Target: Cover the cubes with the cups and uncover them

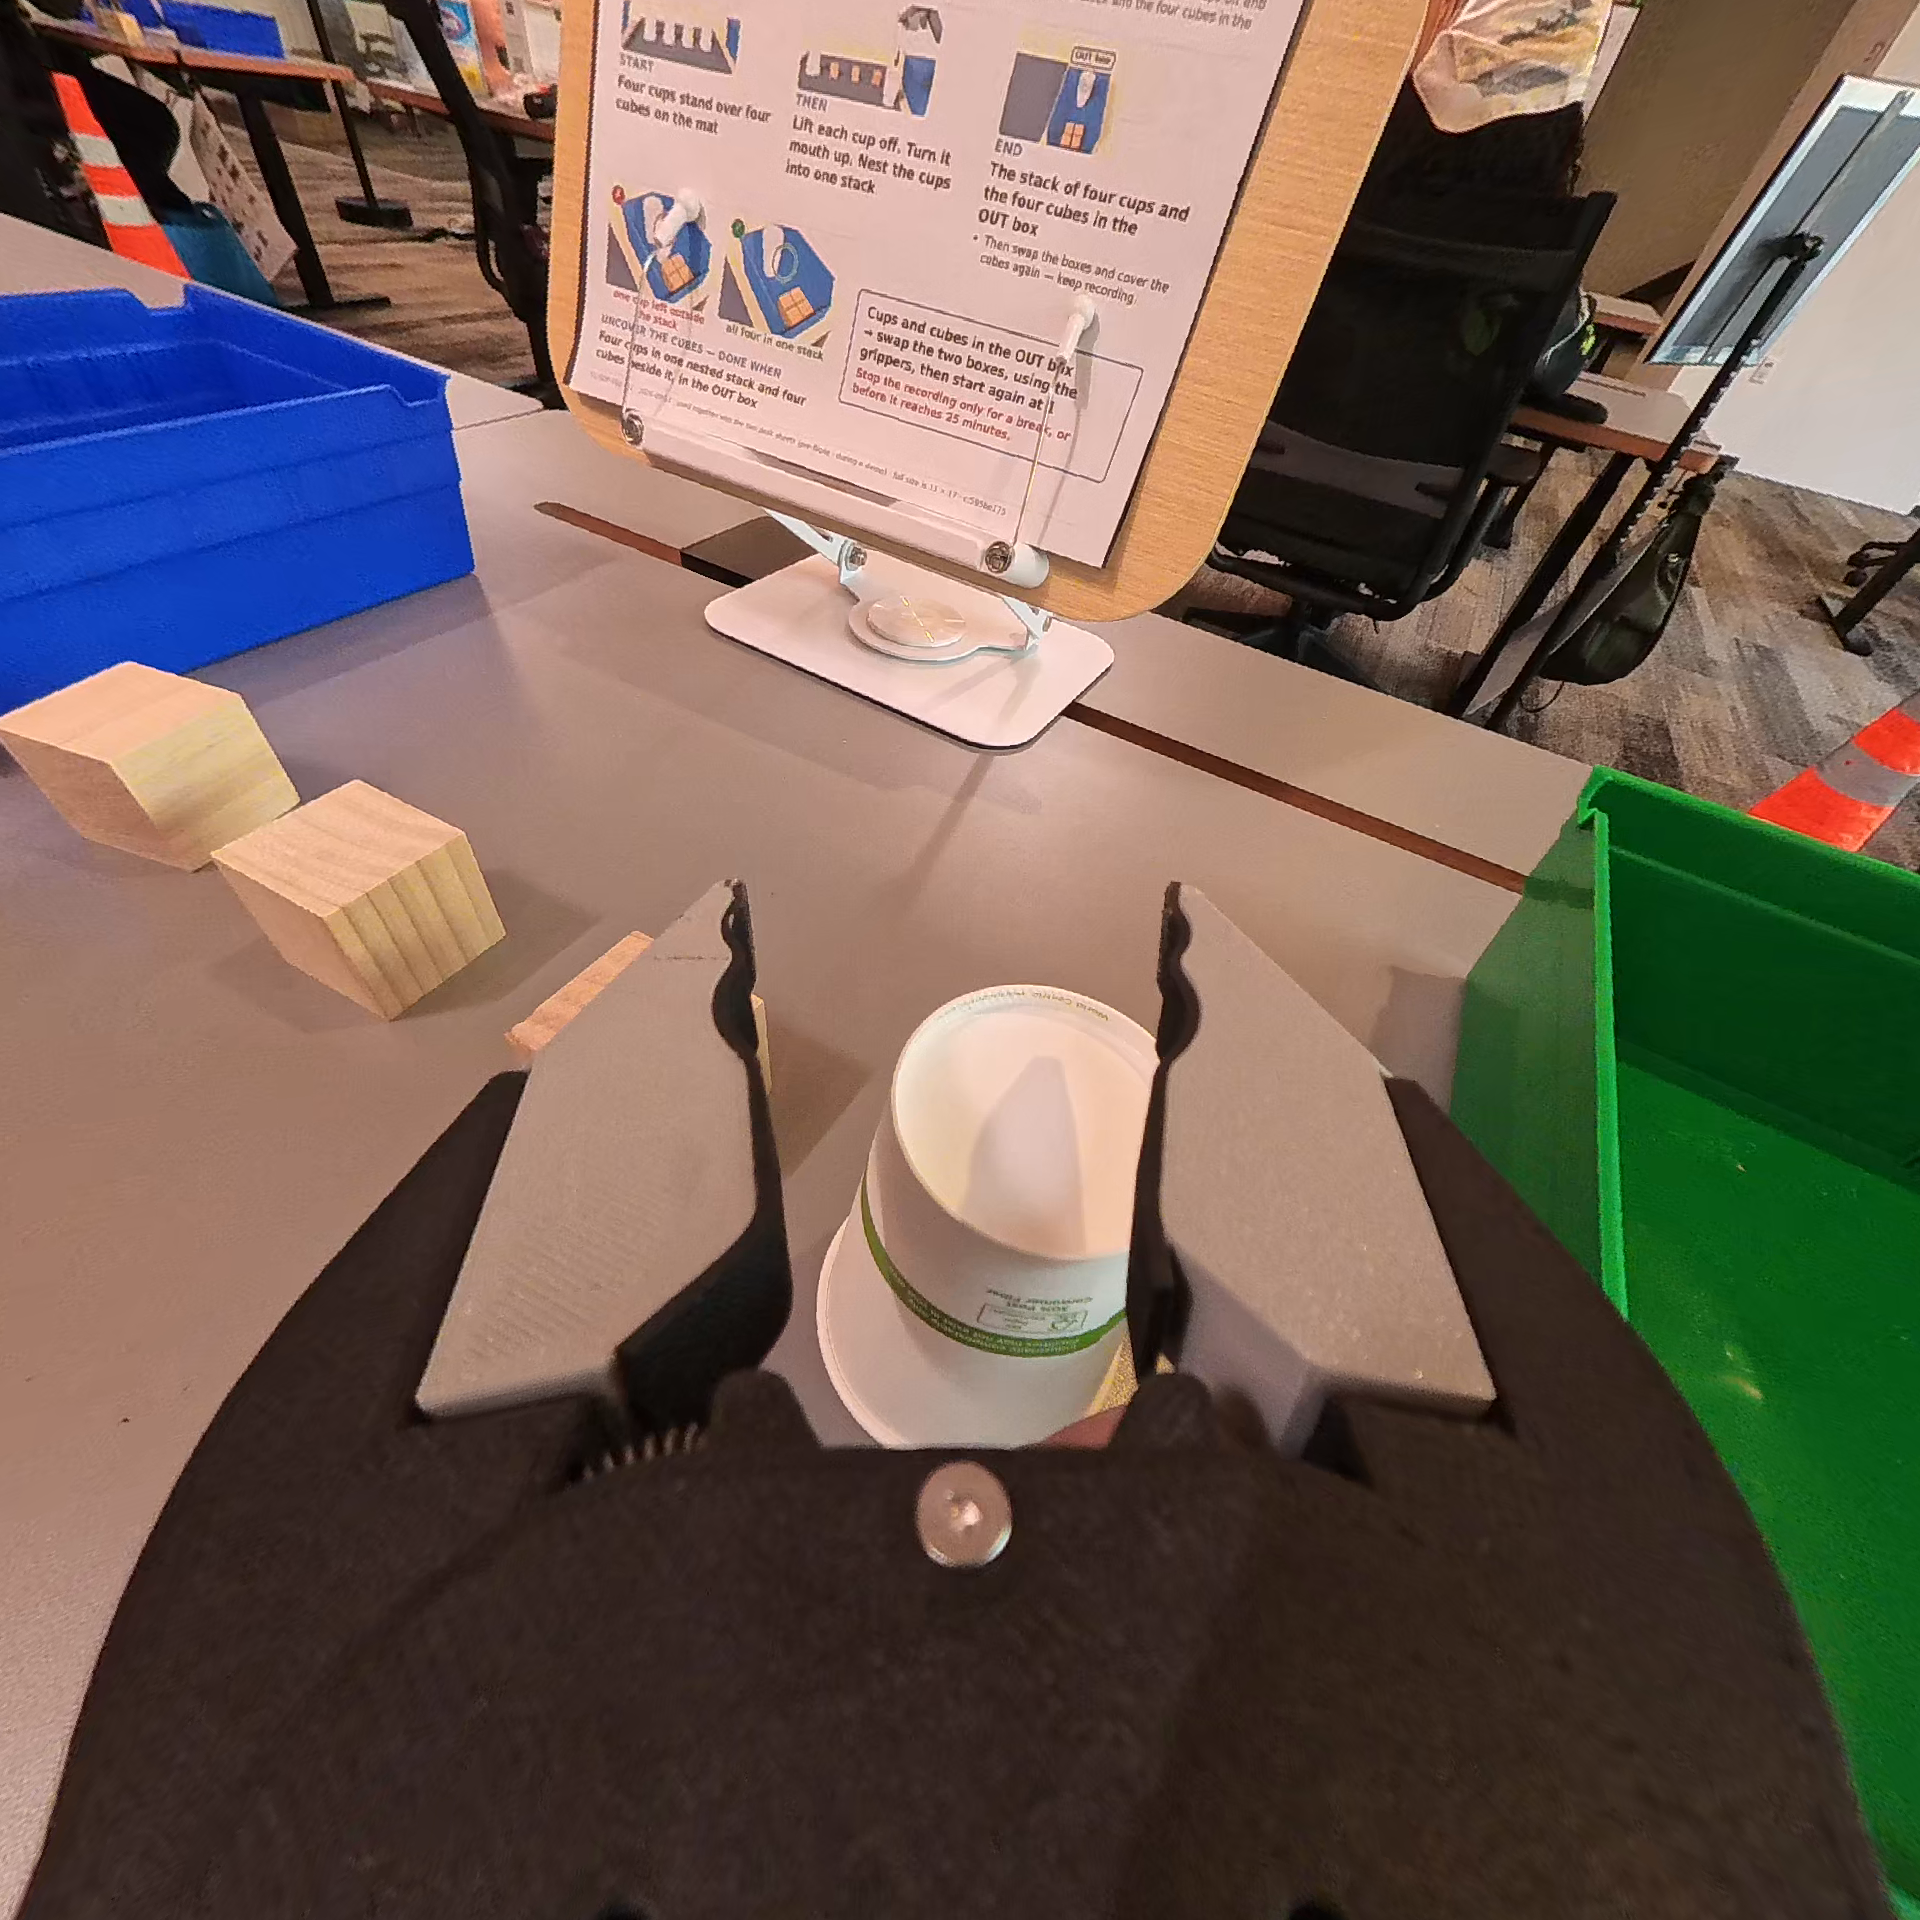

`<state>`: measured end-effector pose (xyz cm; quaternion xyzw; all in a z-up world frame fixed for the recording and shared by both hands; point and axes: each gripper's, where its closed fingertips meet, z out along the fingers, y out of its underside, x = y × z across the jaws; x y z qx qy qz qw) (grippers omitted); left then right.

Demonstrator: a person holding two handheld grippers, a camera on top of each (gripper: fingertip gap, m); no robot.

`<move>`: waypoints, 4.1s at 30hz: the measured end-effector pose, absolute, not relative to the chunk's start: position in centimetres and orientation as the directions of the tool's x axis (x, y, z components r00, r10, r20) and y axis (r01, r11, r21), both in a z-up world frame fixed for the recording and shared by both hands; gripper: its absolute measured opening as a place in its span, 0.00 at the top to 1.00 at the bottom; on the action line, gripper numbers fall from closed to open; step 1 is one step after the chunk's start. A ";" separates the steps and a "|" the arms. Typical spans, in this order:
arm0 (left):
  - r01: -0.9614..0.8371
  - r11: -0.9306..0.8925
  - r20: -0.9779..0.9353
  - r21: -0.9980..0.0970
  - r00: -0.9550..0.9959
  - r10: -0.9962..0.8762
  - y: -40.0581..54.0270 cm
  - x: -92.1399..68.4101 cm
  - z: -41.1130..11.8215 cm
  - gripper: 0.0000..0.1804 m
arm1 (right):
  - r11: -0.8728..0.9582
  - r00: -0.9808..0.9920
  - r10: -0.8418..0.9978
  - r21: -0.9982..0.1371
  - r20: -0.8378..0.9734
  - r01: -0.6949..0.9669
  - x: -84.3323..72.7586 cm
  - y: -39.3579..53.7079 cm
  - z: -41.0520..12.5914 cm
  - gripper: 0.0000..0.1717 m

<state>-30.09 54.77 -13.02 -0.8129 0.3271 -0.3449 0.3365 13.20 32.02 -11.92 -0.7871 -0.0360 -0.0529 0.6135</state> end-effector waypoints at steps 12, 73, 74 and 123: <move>-0.649 -0.035 -0.428 -0.760 0.540 -0.724 55.5 -30.7 -10.1 1.00 | -0.254 0.991 -0.004 -0.958 0.137 0.131 13.0 32.1 -12.2 0.56; -0.076 0.248 -0.257 -0.966 0.166 -0.952 31.3 -8.9 -4.1 0.95 | -0.027 0.673 0.649 -0.894 -0.356 -0.447 -2.8 32.4 -3.5 0.47; -0.142 0.239 -0.263 -0.960 0.183 -0.947 32.5 -9.0 -5.6 0.96 | -0.012 0.761 0.585 -0.941 -0.280 -0.337 -1.9 32.8 -3.8 0.47; -0.814 -0.230 -0.423 -0.534 0.492 -0.761 58.4 -33.3 -14.4 0.98 | -0.484 0.875 0.426 -0.760 0.228 0.434 1.8 35.7 -16.4 0.50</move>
